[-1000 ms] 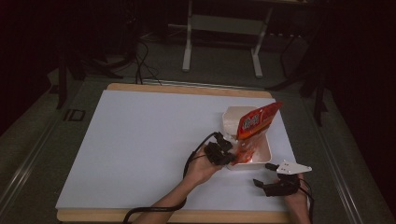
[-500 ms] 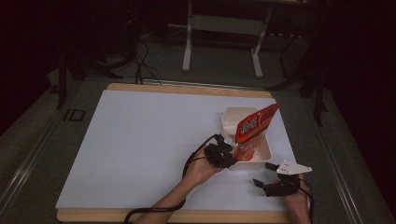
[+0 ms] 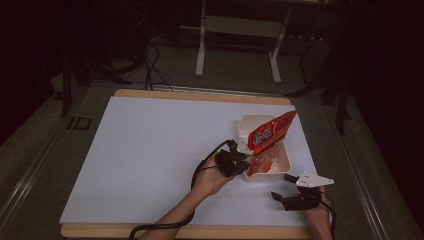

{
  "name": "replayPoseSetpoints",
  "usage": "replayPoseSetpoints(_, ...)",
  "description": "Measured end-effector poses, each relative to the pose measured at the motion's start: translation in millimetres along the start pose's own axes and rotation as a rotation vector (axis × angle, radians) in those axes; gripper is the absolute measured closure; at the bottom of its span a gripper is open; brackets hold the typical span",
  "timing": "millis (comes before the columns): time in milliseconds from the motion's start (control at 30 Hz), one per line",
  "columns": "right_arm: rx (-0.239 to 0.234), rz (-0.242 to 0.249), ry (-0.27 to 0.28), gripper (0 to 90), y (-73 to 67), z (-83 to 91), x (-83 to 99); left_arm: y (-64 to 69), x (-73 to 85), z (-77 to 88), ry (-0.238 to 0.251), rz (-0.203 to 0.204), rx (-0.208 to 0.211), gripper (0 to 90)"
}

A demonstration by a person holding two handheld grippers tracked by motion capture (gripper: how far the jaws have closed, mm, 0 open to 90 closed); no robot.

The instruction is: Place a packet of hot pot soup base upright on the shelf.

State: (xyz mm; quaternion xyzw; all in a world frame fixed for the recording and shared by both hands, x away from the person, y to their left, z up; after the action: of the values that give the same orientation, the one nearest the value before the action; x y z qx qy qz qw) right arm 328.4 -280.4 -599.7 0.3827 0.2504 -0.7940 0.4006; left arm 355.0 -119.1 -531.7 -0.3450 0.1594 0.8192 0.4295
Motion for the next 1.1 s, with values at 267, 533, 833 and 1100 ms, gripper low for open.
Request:
replayPoseSetpoints(267, 0.001, -0.002, 0.001, 13.6, 0.0, -0.1, 0.0, -2.3, 6.6, -2.2, 0.006, 0.022, 0.028, 80.8)
replayPoseSetpoints(533, -0.001, -0.001, 0.006, 13.6, -0.1, 0.4, -0.4, -9.6, 0.6, 20.4, 0.099, 0.089, 0.094, 68.6)
replayPoseSetpoints(833, 0.011, -0.015, 0.011, 13.6, 1.8, 1.5, -0.8, -45.3, 13.1, 68.2, 0.172, 0.161, 0.041, 62.3)
replayPoseSetpoints(1100, 0.030, -0.044, -0.003, 13.6, 4.4, 4.6, 2.7, -75.2, 72.0, 95.9, 0.167, 0.224, -0.087, 62.1)
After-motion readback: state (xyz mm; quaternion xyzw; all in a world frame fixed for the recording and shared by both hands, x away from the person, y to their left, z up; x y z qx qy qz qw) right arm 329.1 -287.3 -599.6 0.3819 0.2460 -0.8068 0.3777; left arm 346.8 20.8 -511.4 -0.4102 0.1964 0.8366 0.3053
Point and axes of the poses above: each handheld gripper's, and its own axes: z roughly backward along the jaws, x roughly out of its underside, y roughly to its right, the point moved 10 cm from there along -z, roughly forward along the jaws, and after that the axes turned 8 degrees about -x, right-handed, at the moved point
